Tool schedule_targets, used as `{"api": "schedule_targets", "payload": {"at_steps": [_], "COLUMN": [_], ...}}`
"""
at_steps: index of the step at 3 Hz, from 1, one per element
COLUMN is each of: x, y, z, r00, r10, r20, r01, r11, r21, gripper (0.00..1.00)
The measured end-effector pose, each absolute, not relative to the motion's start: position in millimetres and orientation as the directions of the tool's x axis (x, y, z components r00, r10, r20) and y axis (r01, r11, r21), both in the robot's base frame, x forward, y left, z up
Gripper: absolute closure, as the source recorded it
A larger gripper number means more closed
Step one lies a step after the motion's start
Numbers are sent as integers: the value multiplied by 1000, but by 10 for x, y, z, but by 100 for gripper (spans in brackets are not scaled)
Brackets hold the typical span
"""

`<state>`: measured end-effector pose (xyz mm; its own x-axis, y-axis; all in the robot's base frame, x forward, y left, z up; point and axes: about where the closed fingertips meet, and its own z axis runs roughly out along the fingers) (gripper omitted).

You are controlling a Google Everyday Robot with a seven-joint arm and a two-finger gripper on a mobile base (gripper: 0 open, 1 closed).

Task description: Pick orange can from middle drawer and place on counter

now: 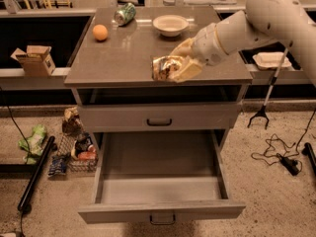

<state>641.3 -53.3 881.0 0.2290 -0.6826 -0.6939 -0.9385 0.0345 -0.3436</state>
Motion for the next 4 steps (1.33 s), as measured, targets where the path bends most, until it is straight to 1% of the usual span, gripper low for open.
{"api": "schedule_targets", "payload": {"at_steps": [1,2,3,4], "x": [6904,7381,7508,7508], "y": [-725,-1045,-1113,-1113], "z": [9020,9175,9247,9247], "r00": [189,103,80,80], "r10": [-672,-649,-634,-634], "r20": [-716,-754,-769,-769], "r01": [-925,-889,-872,-872], "r11": [124,281,330,329], "r21": [-360,-363,-362,-362], "gripper": [100,100,100,100]}}
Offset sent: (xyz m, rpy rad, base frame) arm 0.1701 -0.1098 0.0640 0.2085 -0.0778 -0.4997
